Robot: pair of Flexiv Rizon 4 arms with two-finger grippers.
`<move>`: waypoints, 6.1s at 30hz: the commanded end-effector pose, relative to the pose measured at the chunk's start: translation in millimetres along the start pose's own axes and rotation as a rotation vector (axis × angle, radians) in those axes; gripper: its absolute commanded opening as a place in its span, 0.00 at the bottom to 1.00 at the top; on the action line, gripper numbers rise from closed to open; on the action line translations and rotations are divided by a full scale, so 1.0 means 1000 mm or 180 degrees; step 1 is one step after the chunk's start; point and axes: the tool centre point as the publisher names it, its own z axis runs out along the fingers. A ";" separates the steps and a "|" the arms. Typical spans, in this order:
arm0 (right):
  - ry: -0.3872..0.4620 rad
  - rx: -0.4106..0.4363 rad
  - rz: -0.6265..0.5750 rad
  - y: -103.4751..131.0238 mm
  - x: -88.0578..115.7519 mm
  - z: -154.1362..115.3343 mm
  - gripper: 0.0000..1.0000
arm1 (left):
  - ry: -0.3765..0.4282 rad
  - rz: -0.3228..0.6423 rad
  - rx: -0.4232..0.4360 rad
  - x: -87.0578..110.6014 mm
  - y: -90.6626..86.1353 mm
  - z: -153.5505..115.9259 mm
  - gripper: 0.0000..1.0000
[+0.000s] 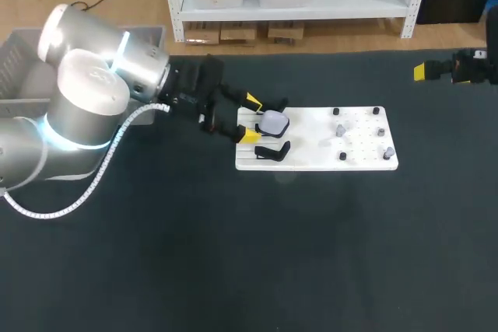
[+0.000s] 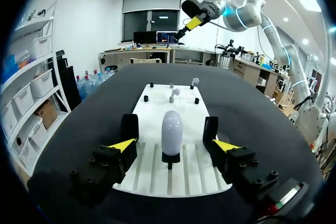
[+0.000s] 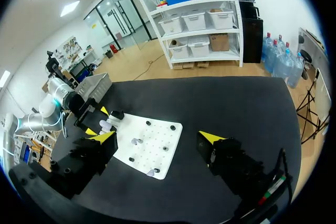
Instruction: Pick up each earbud case from the left stands, insert the matching earbuds, close the lid, and place the case in the box.
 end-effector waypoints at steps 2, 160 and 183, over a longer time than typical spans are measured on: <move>0.0002 0.0008 0.0001 0.001 0.000 0.000 1.00 | -0.0013 -0.0005 0.0019 0.002 0.007 0.004 0.77; 0.0024 -0.0144 -0.0444 0.076 0.025 -0.025 1.00 | -0.1397 0.0310 0.0109 -0.117 -0.073 -0.051 0.00; 0.0450 -0.0314 -0.0939 0.184 0.047 0.009 1.00 | -0.1514 0.0252 0.0178 -0.113 -0.075 -0.045 0.00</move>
